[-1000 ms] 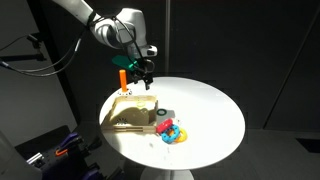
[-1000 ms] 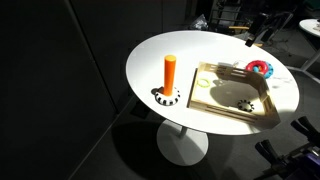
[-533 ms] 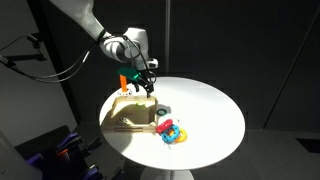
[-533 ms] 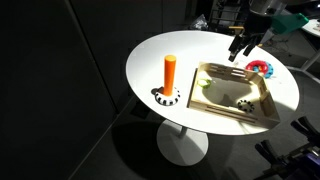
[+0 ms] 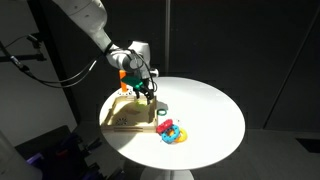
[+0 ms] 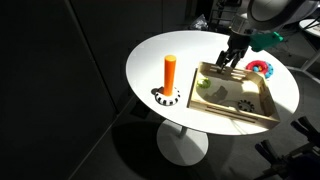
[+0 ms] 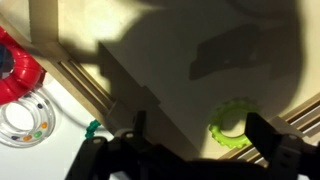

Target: Remove the light green ring from the tray and drop it on the table

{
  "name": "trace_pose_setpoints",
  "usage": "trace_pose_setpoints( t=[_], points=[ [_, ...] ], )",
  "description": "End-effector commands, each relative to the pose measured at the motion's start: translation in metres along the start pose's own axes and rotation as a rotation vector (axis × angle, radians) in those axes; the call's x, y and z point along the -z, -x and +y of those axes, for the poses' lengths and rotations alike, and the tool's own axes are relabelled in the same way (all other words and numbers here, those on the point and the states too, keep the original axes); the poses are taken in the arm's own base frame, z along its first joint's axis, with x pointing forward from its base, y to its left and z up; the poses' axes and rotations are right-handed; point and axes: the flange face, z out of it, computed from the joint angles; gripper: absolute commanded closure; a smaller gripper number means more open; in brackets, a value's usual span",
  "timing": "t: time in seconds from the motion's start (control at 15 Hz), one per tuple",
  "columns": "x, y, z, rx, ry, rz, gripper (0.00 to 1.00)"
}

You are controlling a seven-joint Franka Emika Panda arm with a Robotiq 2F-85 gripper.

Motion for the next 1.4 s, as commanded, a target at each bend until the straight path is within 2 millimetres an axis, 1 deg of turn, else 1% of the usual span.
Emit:
trace_pose_setpoints(
  t=[0.0,0.67,1.0,1.33],
  points=[
    [-0.014,-0.017,-0.009,0.004,0.021,0.001,0.0],
    [-0.043,-0.042,-0.023,0.031,0.049,0.014,0.0],
    [-0.052,-0.052,-0.029,0.041,0.048,0.023,0.0],
    [-0.059,-0.058,-0.032,0.048,0.051,0.025,0.0]
  ],
)
